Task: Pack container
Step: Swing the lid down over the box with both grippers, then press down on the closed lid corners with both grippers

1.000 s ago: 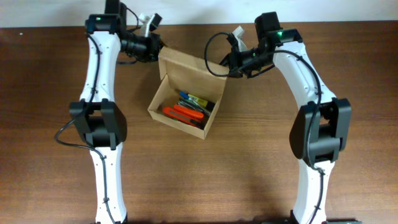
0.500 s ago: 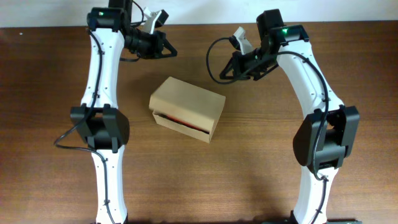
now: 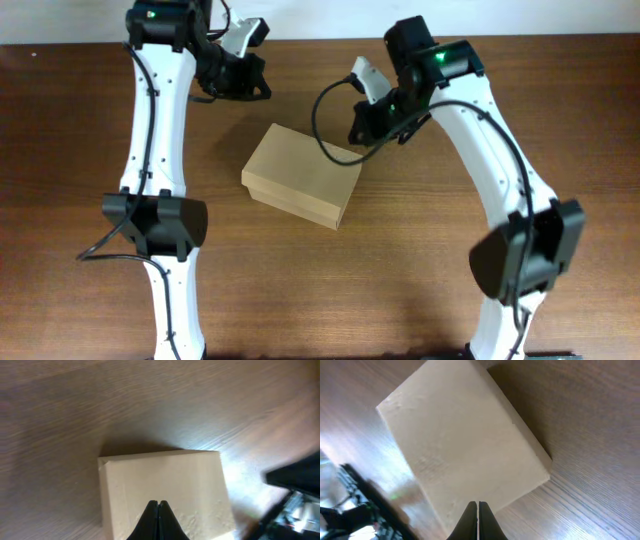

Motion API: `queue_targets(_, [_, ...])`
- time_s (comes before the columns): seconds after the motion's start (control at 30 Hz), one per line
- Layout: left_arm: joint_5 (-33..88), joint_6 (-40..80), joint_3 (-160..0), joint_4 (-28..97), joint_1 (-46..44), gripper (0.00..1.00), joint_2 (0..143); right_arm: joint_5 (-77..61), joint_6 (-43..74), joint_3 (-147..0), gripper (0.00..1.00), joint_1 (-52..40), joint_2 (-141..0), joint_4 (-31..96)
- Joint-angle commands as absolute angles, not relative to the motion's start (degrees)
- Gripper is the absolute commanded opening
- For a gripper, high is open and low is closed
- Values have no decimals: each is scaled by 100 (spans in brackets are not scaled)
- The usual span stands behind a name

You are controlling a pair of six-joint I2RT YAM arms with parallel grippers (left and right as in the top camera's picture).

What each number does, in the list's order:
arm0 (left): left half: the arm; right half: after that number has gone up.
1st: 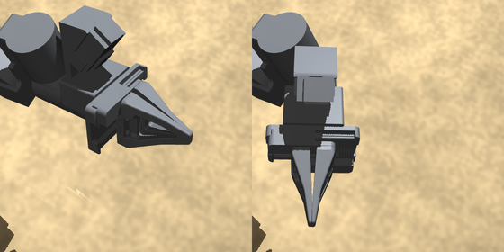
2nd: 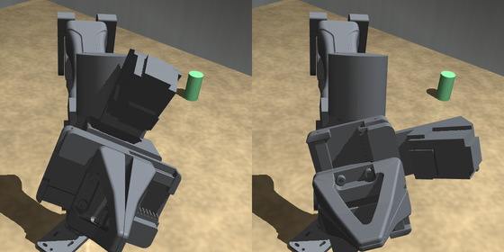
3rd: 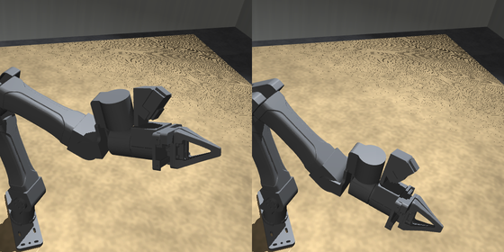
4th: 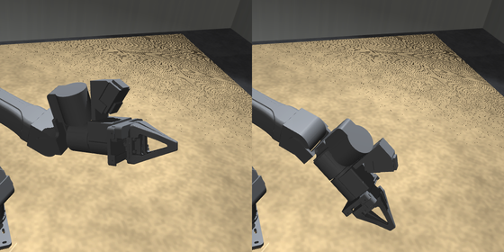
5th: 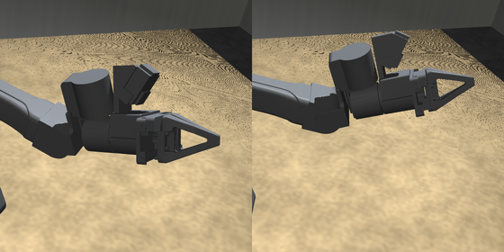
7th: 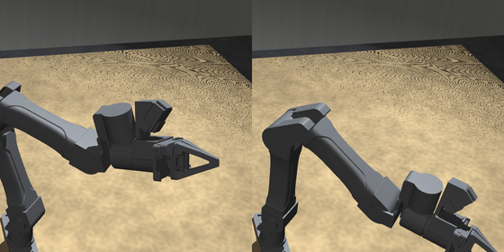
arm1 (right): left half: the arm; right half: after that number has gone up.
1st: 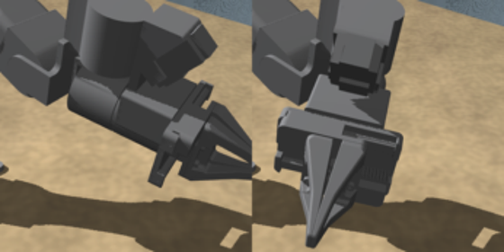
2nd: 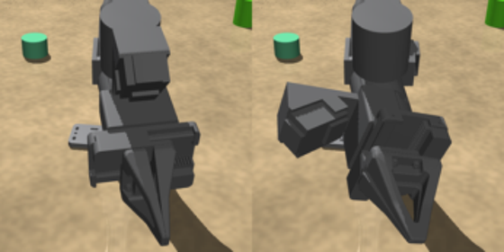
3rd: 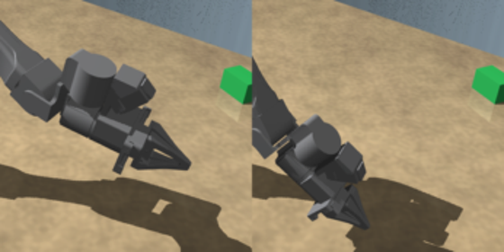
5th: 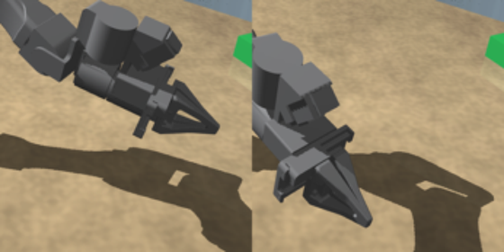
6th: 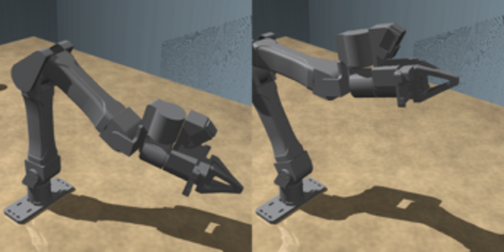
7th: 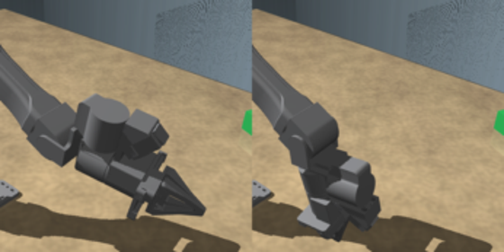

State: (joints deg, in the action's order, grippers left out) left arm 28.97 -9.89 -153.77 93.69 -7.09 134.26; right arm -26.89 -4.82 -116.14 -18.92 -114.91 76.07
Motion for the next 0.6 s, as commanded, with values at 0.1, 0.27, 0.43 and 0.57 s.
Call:
queue_targets(0.1, [1619,-742,-15495,9395,-810,2,12407,-1236,-510,-11723,4,-2244,-10855,7752])
queue_targets(0.27, [1361,-690,-15432,9518,-823,2,11950,-495,-478,-11723,4,-2416,-10737,8034])
queue_targets(0.43, [982,-541,-15126,9666,-1039,2,11848,-482,-401,-11721,4,-2440,-10739,8108])
queue_targets(0.57, [576,-460,-14628,9655,-1334,1,11797,-392,-298,-11627,4,-2440,-10739,8213])
